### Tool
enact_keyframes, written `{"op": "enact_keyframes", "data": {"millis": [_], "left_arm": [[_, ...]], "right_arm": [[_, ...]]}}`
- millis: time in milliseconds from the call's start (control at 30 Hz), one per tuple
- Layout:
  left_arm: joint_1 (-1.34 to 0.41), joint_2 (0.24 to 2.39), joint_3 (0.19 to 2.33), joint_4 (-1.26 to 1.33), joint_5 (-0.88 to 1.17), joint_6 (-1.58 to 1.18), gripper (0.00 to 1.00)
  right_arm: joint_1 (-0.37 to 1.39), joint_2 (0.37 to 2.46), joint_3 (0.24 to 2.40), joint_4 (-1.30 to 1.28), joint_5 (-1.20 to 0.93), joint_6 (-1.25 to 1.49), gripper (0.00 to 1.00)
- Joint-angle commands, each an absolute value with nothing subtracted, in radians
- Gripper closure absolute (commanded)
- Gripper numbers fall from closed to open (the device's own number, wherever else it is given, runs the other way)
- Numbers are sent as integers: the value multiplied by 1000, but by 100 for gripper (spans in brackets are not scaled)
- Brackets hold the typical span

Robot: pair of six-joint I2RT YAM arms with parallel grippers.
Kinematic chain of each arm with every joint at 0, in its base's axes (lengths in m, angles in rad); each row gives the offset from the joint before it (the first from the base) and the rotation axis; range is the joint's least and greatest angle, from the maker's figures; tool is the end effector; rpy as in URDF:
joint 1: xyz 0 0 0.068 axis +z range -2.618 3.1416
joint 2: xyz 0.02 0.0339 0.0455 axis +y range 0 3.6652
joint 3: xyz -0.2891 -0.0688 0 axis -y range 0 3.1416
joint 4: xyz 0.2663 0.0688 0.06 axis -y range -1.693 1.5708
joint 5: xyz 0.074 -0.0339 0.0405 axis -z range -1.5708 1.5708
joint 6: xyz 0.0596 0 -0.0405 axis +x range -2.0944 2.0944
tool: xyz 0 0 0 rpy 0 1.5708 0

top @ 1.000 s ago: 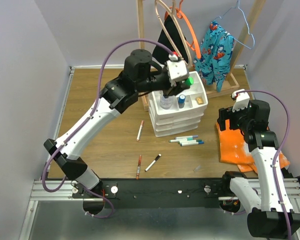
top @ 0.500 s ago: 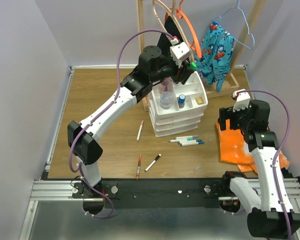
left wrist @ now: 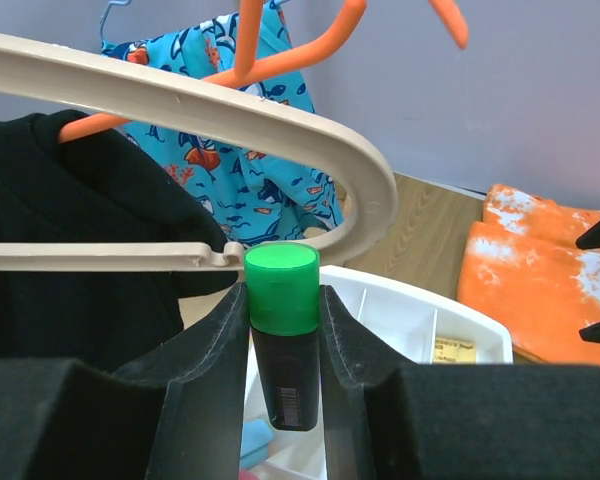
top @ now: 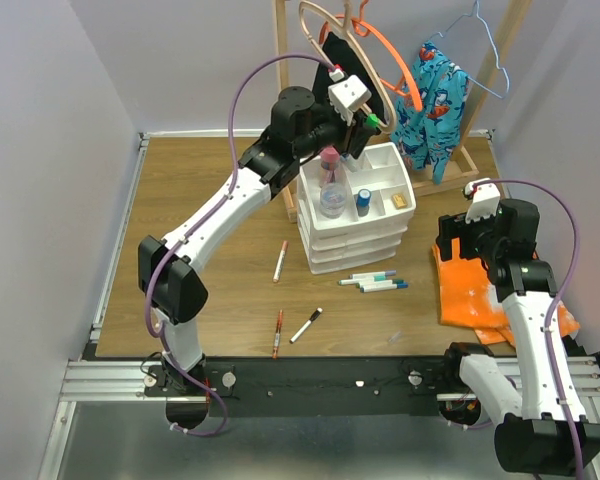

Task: Sort the stationery into containers
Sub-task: Place the pen in the storage box.

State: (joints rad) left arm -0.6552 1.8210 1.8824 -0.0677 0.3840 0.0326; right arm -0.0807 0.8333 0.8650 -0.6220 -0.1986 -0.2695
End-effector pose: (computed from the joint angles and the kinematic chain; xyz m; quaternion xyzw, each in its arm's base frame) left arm 0.3693 -0.3120 0.4690 0.3614 0.6102 -0.3408 0.6172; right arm 0.2002 -0.0044 0.3222 -0.1292 0.8696 0.0045 0.4766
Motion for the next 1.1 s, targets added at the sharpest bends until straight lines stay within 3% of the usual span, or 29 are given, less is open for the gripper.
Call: {"op": "enact_keyframes", "data": {"millis": [0, 500, 733, 1067], "left_arm": [[-652, 1864, 1873, -23, 367, 15, 82], [-624, 1899, 1861, -26, 371, -29, 79], [-617, 1871, 1816, -34, 354, -23, 60], [-617, 1856, 1824, -35, 351, -8, 51]], "right_arm": [[-91, 841, 874, -606, -178, -265, 4], [-101, 851, 877, -607, -178, -265, 4], [-103, 850, 870, -601, -181, -267, 3], [-104, 841, 867, -598, -184, -265, 3]]}}
